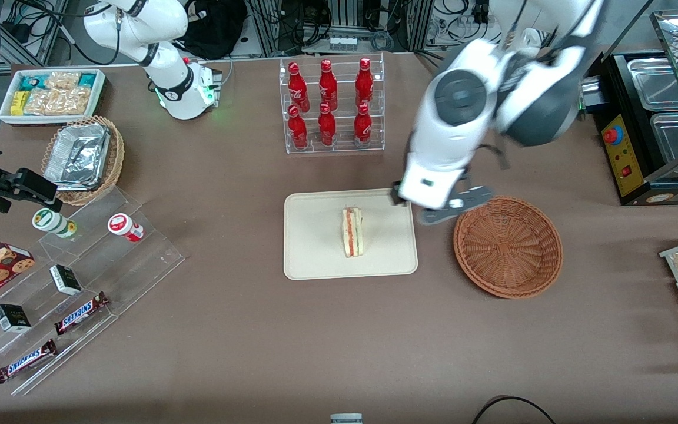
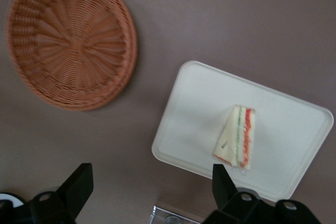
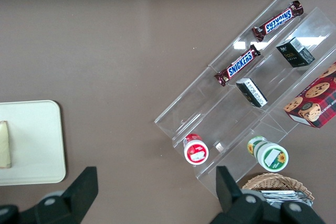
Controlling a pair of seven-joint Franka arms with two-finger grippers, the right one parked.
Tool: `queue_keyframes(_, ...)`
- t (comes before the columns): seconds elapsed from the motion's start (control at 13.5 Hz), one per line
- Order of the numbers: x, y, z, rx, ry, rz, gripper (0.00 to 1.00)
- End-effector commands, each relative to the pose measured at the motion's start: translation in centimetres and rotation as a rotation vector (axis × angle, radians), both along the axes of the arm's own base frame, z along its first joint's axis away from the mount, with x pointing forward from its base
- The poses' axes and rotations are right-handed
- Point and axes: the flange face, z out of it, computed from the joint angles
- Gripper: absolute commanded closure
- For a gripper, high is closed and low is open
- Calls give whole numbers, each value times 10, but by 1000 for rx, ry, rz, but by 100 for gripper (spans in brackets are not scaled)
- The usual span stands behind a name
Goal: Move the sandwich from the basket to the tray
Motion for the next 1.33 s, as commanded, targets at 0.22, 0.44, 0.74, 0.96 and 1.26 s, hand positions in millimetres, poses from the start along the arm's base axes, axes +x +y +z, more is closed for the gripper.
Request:
queue_keyframes(0.22,10,128,46,42,39,-67,0)
queue_keyframes(0.44,9,198,66,31,81,-172,0)
queue_keyframes(0.74,-22,262,73,22,121,-304,0)
queue_keyframes(0.96,-31,287,84,6,121,-343,0)
queue_keyframes(1.26,-11,291,93,-12,89,-351,0)
